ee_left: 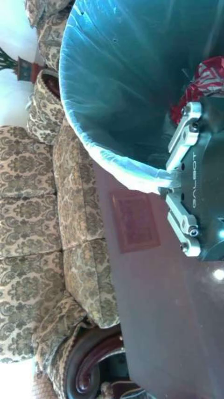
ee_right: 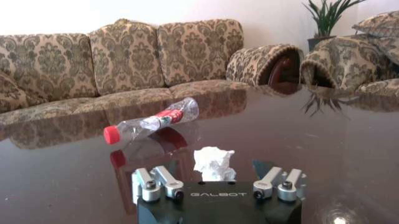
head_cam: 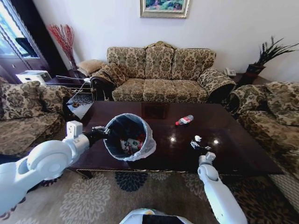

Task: Move to the front of the table and place the trash on the table into the trash bin.

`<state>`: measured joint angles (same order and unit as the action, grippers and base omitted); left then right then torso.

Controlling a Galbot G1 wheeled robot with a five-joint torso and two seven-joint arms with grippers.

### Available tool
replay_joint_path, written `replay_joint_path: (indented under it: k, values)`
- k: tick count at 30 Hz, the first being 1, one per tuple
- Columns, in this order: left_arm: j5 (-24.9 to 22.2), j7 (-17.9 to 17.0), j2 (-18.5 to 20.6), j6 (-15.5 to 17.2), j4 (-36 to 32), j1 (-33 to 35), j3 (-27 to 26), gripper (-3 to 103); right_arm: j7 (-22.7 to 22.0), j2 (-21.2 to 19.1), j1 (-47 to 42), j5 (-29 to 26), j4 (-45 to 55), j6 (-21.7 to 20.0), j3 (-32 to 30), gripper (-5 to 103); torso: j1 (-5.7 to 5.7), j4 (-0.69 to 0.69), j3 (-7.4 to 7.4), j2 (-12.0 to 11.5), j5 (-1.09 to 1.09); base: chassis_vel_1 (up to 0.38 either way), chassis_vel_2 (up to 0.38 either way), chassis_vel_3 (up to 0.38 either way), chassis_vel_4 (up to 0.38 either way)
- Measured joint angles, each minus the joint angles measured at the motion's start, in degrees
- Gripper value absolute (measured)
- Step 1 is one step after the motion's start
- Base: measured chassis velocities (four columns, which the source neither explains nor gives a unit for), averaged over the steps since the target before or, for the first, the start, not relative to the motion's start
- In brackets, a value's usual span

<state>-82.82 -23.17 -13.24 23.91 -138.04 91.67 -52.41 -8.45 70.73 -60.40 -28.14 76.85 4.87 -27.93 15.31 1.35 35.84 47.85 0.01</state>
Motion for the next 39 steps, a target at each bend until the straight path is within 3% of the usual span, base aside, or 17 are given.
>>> replay_joint_path:
  k: [4, 7, 9, 10, 20, 29, 31, 32, 34, 39]
  values:
    - [-0.01, -0.02, -0.17, -0.07, -0.02, 0.09, 0.00, 0, 0.08, -0.14, 0.81, -0.20, -0.67, -0.63, 0.24, 64, 0.00, 0.02, 0.00, 0.00, -0.02, 0.000, 0.000, 0.000, 0.000]
    - [0.00, -0.05, -0.18, -0.16, 0.06, 0.12, -0.03, 0, 0.15, -0.29, 0.83, -0.16, -0.69, -0.87, 0.20, 58, 0.00, 0.01, 0.00, 0.00, -0.01, 0.000, 0.000, 0.000, 0.000]
    - [-0.01, -0.05, -0.19, -0.29, 0.31, 0.01, -0.24, 0, 0.17, -0.33, 0.41, 1.21, -0.49, -0.80, 0.04, 47, 0.00, -0.01, 0.00, 0.00, -0.01, 0.000, 0.000, 0.000, 0.000]
    - [-0.01, -0.05, -0.19, -0.29, 0.31, 0.01, -0.24, 0, 0.17, -0.33, 0.41, 1.21, -0.49, -0.80, 0.04, 47, 0.00, -0.01, 0.00, 0.00, -0.01, 0.000, 0.000, 0.000, 0.000]
    - [0.05, -0.06, -0.15, -0.59, 0.11, 0.03, -0.10, 0, -0.01, -0.23, 0.35, 1.67, -0.82, -0.87, 0.07, 5, 0.00, 0.00, 0.00, 0.00, 0.00, 0.000, 0.000, 0.000, 0.000]
    - [0.11, -0.05, -0.45, -0.60, 0.25, -0.01, -0.25, 0, 0.30, -0.89, -1.26, -1.01, 2.53, -1.30, 0.04, 0, 0.00, 0.00, 0.00, 0.01, 0.01, 0.000, 0.000, 0.000, 0.000]
    - [0.10, -0.07, -0.32, -0.60, 0.26, -0.02, -0.40, 0, 4.34, -1.66, -2.76, -1.59, 6.01, 2.54, 0.03, 0, 0.00, 0.00, 0.00, 0.01, 0.01, 0.000, 0.000, 0.000, 0.000]
    - [-0.04, -0.14, -0.21, -0.58, 0.55, 0.00, -0.89, 0, 12.75, -3.41, -6.34, -1.19, 16.26, 7.33, -0.25, 0, 0.00, 0.00, 0.00, 0.01, -0.01, 0.000, 0.000, 0.000, 0.000]
    - [-0.57, -0.42, 0.44, -0.15, 0.57, 0.08, -1.24, 0, 17.66, -5.05, -9.30, -4.17, 28.99, 7.32, 0.20, 0, 0.00, 0.00, 0.00, 0.02, -0.02, 0.000, 0.000, 0.000, 0.000]
    - [-0.81, -0.98, 2.53, 0.16, 1.12, 0.12, -1.23, 0, 20.31, -7.28, -9.67, -5.85, 42.80, 6.32, 2.38, 0, -0.02, 0.01, -0.01, 0.02, -0.05, 0.000, 0.000, 0.000, 0.000]
